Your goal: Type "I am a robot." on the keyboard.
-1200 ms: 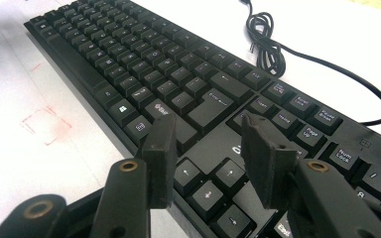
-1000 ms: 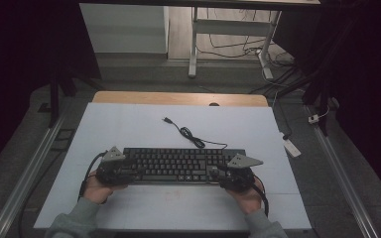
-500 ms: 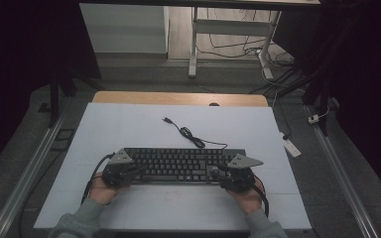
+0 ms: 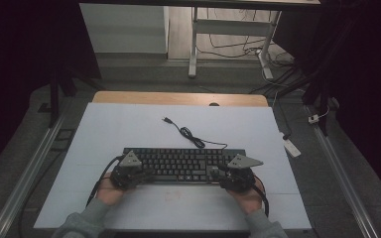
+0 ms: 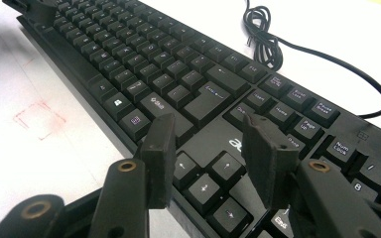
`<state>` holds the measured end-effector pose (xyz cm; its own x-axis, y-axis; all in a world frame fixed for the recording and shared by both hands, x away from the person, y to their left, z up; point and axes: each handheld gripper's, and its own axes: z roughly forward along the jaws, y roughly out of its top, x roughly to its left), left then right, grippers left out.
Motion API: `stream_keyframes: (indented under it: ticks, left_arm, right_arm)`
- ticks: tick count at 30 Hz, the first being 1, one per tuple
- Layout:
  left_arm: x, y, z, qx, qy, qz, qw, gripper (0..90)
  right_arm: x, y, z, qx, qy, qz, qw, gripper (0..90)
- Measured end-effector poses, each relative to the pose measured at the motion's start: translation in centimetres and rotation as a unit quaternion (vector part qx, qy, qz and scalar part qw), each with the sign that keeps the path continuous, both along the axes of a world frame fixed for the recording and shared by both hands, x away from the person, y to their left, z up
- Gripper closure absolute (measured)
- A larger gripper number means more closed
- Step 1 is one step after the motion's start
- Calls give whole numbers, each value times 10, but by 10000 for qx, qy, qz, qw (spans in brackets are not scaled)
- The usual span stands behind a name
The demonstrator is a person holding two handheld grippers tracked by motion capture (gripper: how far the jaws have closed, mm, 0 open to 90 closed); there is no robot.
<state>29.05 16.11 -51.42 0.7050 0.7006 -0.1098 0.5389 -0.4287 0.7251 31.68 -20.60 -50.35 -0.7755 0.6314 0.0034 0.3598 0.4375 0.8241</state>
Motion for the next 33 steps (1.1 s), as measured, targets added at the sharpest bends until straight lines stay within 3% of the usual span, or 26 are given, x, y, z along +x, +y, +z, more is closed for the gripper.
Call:
stream_keyframes:
  ticks: [15,24,30,33]
  left_arm:
    - [1,-12,-9,294,74,-150,9994,888]
    - [1,-15,-11,333,101,-166,9993,889]
    - [0,-16,-11,355,1,-200,9992,890]
    - [-2,-14,-6,219,-142,-160,9995,887]
  right_arm:
    - [0,0,-1,-23,1,-28,10000,566]
    - [0,0,-1,-31,2,-32,10000,566]
    - [0,0,0,-38,-11,-31,10000,566]
    - [0,-1,0,-29,-3,-32,10000,566]
